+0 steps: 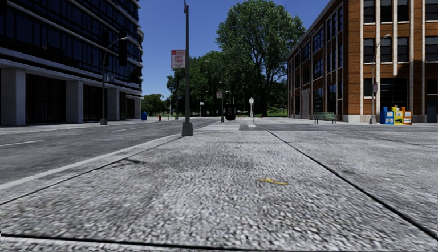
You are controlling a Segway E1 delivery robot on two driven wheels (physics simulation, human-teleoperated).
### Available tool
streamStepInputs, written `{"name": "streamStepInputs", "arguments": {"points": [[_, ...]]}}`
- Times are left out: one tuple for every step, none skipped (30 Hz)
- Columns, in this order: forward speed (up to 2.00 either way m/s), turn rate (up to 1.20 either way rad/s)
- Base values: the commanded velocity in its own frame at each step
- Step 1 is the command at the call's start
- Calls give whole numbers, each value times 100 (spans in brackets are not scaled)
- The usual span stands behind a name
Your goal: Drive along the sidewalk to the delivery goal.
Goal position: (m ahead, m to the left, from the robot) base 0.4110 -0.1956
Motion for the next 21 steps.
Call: {"name": "streamStepInputs", "arguments": {"points": [[97, 0], [97, 0], [97, 0], [97, 0], [95, 0], [95, 0], [94, 0], [92, 0], [89, 0], [89, 0], [86, 0], [25, 0], [0, 0], [0, 0], [0, 0], [0, 0], [0, 0], [0, 0], [0, 0], [0, 0], [0, 0]]}}
